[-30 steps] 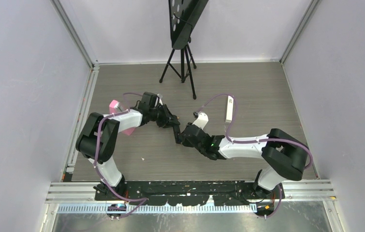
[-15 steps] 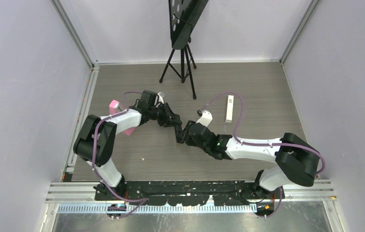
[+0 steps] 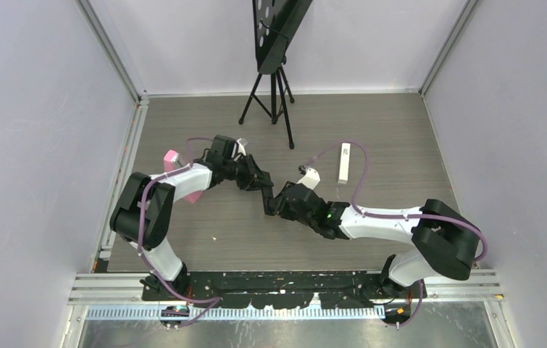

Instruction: Load the batteries into the remote control

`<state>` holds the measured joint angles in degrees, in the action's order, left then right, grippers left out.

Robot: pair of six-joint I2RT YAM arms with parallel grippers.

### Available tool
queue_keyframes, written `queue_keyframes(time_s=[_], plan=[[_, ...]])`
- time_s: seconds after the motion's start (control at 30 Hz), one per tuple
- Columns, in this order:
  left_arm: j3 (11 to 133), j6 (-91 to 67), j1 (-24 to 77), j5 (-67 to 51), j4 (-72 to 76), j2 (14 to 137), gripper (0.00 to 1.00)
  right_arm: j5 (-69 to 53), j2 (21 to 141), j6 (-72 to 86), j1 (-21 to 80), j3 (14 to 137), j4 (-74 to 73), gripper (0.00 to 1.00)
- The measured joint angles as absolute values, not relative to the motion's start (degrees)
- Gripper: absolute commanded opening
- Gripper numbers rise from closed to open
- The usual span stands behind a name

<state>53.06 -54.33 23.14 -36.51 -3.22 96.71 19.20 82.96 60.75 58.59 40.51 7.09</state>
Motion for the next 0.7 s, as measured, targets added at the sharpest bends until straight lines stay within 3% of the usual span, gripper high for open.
queue_keyframes(time_s=[0.7], plan=[[50.0, -61.8, 20.4, -40.9, 8.3, 93.3, 0.00, 15.4, 81.4, 69.4, 54.8, 28.2, 35.6, 0.29]])
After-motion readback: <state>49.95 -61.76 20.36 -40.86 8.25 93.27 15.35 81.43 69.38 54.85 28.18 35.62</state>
